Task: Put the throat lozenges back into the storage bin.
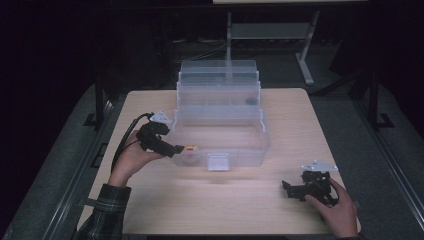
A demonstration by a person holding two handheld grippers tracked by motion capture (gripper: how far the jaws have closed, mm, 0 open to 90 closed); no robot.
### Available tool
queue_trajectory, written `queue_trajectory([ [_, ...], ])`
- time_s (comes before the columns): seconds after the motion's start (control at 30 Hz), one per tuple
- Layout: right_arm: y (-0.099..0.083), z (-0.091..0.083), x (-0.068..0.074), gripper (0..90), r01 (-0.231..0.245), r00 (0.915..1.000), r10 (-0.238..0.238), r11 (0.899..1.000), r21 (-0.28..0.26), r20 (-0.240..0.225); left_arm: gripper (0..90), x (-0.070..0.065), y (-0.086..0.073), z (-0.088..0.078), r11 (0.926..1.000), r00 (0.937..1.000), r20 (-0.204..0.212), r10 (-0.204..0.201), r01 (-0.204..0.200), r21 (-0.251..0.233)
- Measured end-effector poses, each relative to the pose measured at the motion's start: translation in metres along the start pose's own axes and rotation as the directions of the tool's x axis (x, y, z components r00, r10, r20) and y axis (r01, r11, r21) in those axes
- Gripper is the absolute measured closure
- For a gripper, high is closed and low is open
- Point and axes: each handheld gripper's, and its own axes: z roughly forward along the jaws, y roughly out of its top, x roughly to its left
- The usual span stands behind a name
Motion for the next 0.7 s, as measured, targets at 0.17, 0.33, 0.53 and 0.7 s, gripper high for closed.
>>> queue_trajectory([
  [0.17,0.000,0.000,0.000,0.0,0.000,1.0000,0.000,1.000,0.000,0.000,12.4,-0.001,-0.004,-0.003,1.0000,1.0000,-0.001,-0.002,0.002,-0.004],
  [0.33,0.000,0.000,0.000,0.0,0.000,1.0000,0.000,1.000,0.000,0.000,12.4,-0.004,-0.008,-0.007,0.9999,1.0000,-0.001,-0.003,0.003,-0.013],
  [0.53,0.000,0.000,0.000,0.0,0.001,1.0000,-0.001,1.000,0.001,-0.001,12.4,-0.007,-0.012,-0.010,0.9999,1.0000,-0.001,0.001,-0.001,-0.015],
  [0.7,0.000,0.000,0.000,0.0,-0.001,1.0000,0.001,1.000,0.000,-0.003,12.4,-0.009,-0.017,-0.014,0.9997,1.0000,-0.007,0.003,-0.003,-0.022],
])
